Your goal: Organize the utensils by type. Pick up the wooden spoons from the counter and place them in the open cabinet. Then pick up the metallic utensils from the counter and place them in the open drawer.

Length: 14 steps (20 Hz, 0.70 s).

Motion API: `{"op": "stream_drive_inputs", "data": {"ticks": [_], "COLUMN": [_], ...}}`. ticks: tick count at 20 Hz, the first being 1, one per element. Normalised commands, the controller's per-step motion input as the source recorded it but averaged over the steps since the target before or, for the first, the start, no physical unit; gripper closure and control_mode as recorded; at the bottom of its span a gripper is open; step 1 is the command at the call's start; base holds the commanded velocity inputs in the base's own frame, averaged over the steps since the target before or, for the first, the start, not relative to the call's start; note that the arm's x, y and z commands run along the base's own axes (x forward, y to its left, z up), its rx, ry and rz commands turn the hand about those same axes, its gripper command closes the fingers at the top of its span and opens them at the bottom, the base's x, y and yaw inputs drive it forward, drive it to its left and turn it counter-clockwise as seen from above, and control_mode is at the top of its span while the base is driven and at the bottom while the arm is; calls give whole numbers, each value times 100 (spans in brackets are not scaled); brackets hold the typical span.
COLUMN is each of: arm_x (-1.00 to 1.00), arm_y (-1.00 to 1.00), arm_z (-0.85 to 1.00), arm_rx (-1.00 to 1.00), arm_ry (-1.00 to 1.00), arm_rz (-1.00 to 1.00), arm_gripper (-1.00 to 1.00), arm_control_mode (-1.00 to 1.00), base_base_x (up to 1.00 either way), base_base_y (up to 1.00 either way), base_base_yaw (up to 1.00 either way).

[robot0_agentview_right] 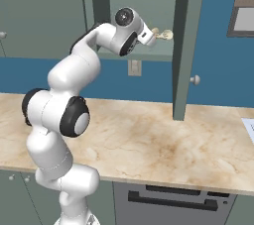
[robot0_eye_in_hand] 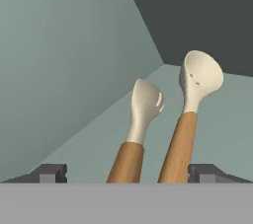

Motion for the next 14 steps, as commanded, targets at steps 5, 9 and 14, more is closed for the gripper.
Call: {"op": "stream_drive_inputs", "data": {"ticks": [5, 9, 14], "arm_x": [-33, -93, -100], "arm_y": [0, 0, 0], "arm_z": [0, 0, 0], "arm_rx": [0, 0, 0], "arm_ry": [-8, -4, -7], "arm_rz": [0, 0, 0], "arm_gripper": [-100, -100, -100], "arm_control_mode": [-100, -100, -100], "base_base_x": [0, 0, 0], "base_base_y": [0, 0, 0], "base_base_yaw": [0, 0, 0]}}
